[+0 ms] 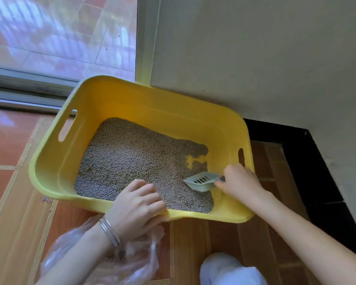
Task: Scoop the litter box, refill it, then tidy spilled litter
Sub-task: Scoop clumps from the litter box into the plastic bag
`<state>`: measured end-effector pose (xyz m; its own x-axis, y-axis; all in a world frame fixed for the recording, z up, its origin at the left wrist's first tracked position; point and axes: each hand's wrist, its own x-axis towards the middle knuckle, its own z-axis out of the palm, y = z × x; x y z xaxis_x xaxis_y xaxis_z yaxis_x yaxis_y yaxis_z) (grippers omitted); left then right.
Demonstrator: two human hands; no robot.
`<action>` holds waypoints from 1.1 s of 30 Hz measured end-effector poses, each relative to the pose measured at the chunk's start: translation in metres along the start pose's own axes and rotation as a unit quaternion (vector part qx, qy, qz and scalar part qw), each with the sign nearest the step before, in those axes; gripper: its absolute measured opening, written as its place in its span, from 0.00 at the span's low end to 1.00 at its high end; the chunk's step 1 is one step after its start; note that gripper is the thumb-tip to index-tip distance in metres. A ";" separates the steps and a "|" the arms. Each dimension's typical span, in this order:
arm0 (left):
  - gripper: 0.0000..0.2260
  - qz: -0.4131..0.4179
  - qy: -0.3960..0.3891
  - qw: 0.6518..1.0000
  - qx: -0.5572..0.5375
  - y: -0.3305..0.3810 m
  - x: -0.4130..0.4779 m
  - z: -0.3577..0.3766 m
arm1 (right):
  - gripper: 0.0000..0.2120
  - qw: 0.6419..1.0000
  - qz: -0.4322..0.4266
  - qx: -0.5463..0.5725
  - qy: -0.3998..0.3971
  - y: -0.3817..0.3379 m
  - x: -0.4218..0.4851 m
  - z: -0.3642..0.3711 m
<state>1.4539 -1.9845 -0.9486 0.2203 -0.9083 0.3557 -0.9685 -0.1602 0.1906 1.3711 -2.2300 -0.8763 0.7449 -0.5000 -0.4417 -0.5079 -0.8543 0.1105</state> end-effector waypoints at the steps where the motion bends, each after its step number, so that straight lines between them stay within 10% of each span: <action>1: 0.18 -0.001 -0.010 1.000 -0.002 -0.007 -0.005 0.002 | 0.14 1.000 0.019 0.013 -0.003 -0.003 -0.003 0.003; 16: 0.16 -0.069 0.009 0.995 0.077 -0.078 0.057 -0.061 | 0.14 0.999 0.045 -0.015 0.027 0.003 0.025 -0.009; 23: 0.32 -0.045 -0.077 0.988 0.122 -0.129 0.150 -0.033 | 0.19 0.997 0.056 -0.056 0.023 0.004 0.019 0.002; 33: 0.30 -0.104 0.026 0.992 0.070 -0.124 0.183 -0.009 | 0.23 0.998 0.048 -0.036 0.028 0.010 0.005 0.015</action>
<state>1.6158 -2.1275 -0.8989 0.4198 -0.8292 0.3690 -0.9070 -0.3977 0.1382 1.3636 -2.2391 -0.8908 0.7182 -0.5859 -0.3753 -0.5478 -0.8087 0.2143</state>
